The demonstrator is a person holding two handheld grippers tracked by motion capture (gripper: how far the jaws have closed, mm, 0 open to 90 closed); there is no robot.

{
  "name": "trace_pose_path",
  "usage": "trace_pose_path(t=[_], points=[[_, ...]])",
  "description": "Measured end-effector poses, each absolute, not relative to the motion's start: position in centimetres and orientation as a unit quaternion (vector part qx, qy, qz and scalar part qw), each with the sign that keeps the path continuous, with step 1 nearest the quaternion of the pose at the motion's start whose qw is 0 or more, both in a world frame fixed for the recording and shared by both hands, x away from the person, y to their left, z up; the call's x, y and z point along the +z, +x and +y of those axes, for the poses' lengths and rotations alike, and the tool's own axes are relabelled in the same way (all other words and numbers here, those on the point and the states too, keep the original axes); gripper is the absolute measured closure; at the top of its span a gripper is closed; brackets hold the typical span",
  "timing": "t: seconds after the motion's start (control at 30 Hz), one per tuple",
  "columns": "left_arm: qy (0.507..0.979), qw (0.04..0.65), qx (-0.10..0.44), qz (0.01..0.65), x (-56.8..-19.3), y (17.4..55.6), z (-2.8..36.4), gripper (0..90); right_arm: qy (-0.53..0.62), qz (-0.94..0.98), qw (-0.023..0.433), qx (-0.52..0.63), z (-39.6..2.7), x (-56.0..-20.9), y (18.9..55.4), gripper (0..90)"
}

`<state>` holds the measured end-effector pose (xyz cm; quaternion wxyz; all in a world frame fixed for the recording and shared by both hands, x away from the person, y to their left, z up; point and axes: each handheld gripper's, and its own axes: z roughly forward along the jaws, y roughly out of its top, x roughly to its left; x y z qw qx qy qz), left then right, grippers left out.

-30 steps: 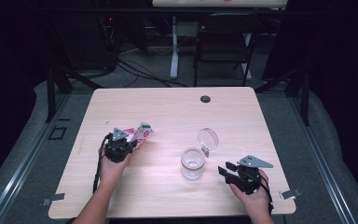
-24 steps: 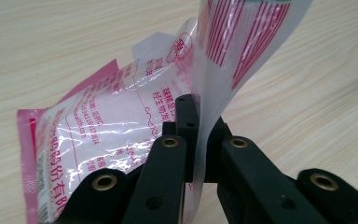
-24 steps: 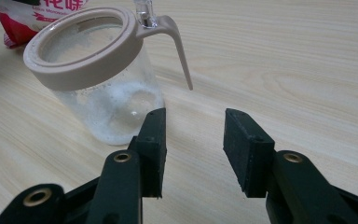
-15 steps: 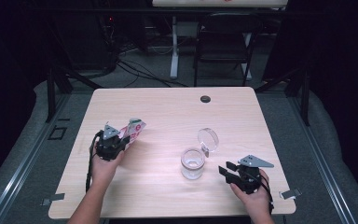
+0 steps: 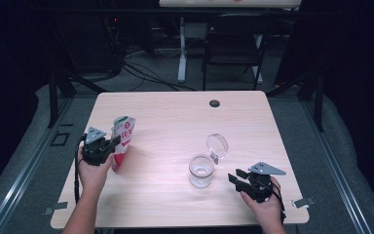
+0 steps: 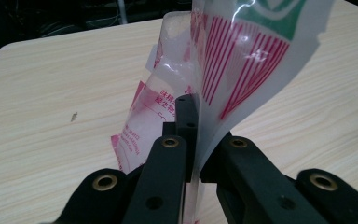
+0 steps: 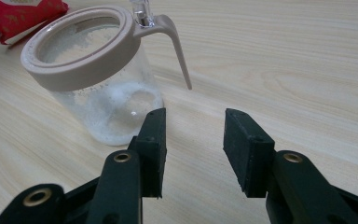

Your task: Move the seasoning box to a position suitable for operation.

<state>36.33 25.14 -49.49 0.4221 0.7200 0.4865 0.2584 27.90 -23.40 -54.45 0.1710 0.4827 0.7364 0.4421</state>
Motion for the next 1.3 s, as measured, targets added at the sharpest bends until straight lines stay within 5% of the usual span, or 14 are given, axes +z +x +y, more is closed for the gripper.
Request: trace_pose_path(t=[0.67,1.3], points=[[0.694,0.454,0.276,0.486,-47.3,34.8,26.4,90.0,0.482,0.737,0.173,0.441,-23.5,-54.3,27.9,59.5],[0.739,0.500,0.227,0.390,-45.8,33.4,19.3,90.0,0.482,0.736,0.175,0.442,-23.5,-54.3,27.9,59.5]])
